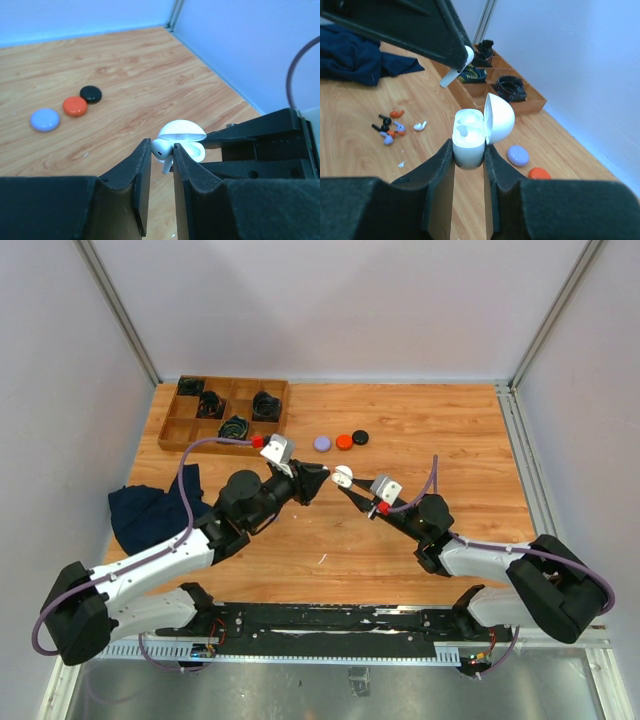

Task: Insert the wireless bluetooth earbuds into the charging case
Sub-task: Place the earbud in the charging case.

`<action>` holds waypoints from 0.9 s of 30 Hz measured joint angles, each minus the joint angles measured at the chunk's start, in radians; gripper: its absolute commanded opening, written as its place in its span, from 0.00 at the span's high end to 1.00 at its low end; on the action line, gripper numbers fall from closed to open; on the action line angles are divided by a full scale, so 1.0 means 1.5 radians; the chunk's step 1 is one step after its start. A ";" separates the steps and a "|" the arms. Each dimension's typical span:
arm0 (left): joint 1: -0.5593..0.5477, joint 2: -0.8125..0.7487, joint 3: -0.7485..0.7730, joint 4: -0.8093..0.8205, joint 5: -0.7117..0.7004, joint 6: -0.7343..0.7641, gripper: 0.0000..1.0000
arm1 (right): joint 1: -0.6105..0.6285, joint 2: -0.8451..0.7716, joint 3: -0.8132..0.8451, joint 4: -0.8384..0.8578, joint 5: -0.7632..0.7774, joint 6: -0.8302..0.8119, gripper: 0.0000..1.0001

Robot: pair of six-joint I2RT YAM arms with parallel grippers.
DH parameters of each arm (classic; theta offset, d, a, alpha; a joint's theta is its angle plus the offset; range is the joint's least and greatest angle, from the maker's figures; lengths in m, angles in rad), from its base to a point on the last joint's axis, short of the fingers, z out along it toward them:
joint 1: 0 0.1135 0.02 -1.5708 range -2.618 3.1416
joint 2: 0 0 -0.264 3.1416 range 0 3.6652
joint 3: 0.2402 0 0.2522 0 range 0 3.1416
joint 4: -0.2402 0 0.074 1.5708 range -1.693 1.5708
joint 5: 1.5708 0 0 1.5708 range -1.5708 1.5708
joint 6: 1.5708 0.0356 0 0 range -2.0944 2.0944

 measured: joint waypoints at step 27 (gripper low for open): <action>-0.047 0.056 -0.062 0.299 0.035 0.068 0.74 | 0.002 0.017 0.000 0.106 0.015 0.114 0.99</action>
